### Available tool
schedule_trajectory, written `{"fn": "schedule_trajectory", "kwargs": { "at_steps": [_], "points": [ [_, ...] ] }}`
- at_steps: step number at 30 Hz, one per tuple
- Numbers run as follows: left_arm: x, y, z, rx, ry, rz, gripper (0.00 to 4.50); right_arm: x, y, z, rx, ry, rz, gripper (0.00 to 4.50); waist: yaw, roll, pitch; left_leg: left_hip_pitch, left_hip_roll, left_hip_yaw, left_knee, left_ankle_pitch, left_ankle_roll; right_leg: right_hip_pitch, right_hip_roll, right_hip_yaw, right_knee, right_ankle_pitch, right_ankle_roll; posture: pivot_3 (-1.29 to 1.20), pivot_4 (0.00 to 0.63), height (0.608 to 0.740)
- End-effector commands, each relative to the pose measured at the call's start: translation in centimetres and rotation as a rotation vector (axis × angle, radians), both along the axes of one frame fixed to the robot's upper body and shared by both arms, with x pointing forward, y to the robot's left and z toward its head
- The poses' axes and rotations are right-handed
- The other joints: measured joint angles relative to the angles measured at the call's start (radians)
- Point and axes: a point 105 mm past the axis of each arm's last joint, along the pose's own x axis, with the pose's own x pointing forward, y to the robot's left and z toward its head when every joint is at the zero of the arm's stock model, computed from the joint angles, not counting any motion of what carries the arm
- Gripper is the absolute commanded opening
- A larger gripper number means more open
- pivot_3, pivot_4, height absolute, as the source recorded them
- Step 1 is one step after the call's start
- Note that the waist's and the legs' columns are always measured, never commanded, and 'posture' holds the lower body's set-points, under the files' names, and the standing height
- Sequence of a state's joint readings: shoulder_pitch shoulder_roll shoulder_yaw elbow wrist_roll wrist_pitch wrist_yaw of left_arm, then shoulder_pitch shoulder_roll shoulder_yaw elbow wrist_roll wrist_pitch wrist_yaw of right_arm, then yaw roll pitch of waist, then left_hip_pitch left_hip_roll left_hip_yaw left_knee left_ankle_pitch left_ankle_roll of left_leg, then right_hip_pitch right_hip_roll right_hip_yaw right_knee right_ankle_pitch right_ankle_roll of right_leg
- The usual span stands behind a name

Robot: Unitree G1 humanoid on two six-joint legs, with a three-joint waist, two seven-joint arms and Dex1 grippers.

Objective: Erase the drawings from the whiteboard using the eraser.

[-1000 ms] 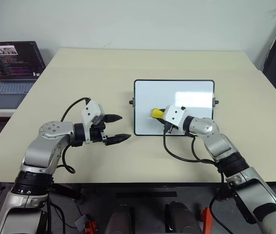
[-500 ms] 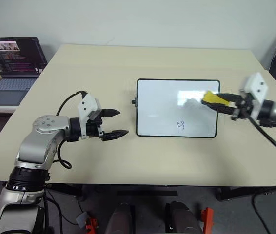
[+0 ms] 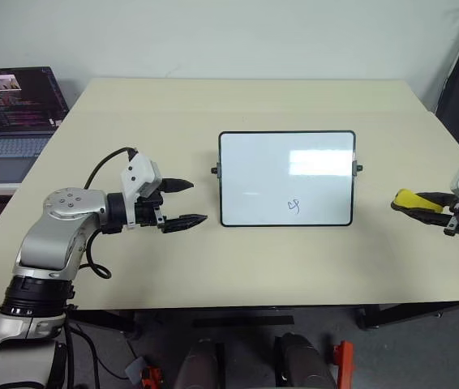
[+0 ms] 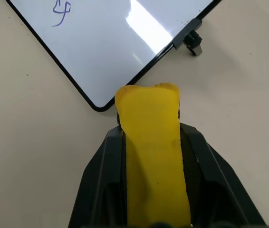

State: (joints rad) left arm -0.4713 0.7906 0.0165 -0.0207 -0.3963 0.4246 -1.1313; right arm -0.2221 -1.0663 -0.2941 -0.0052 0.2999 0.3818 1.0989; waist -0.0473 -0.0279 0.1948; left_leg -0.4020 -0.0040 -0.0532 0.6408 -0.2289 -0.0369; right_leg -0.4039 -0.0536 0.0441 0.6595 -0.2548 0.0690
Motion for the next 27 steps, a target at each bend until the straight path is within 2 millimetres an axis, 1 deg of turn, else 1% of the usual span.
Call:
{"fn": "schedule_trajectory", "kwargs": {
  "at_steps": [1,4,8,18,25,27],
  "points": [
    [0.0,0.0,1.6,0.001,-0.061,-0.012,4.5,1.1,0.6,3.3,0.015,-0.158,0.002,1.09,-0.001,0.0,0.0,0.0,0.0,0.0,0.0,0.0,0.0,0.0,0.0,0.0,0.0,0.0,-0.001,0.0,0.15,0.74],
    [0.1,-0.2,1.6,-0.001,-0.064,-0.02,4.5,1.5,1.2,3.9,0.045,-0.186,0.015,1.09,0.001,0.0,0.0,0.0,0.0,0.0,0.0,0.0,0.0,0.0,0.0,0.0,0.0,0.001,-0.002,0.0,0.15,0.74],
    [0.1,-0.5,1.8,-0.003,-0.069,-0.028,4.5,1.6,2.3,3.2,0.049,-0.154,0.056,1.09,0.007,0.0,0.0,0.0,0.0,0.0,0.0,0.0,0.0,0.0,0.0,0.0,0.0,0.002,-0.003,0.0,0.15,0.74],
    [0.0,-0.4,1.7,-0.002,-0.064,-0.027,4.5,1.7,3.4,3.1,0.063,-0.155,0.092,1.09,0.009,0.0,0.0,0.0,0.0,-0.001,0.0,0.0,0.0,0.0,0.0,0.0,0.0,0.002,-0.003,0.0,0.15,0.74],
    [0.0,-0.4,1.7,-0.001,-0.063,-0.028,4.5,1.9,3.7,3.3,0.066,-0.165,0.1,1.09,0.009,0.0,0.0,0.0,0.0,-0.001,0.0,0.0,0.0,0.0,0.0,0.0,0.0,0.002,-0.003,0.0,0.15,0.74],
    [0.0,-0.4,1.6,0.009,-0.065,-0.03,4.5,2.2,4.3,3.4,0.07,-0.177,0.114,1.09,0.009,0.0,0.0,0.0,0.0,-0.001,0.0,0.0,0.0,0.0,0.0,0.0,0.001,0.002,-0.003,0.0,0.15,0.74]
  ]
}}
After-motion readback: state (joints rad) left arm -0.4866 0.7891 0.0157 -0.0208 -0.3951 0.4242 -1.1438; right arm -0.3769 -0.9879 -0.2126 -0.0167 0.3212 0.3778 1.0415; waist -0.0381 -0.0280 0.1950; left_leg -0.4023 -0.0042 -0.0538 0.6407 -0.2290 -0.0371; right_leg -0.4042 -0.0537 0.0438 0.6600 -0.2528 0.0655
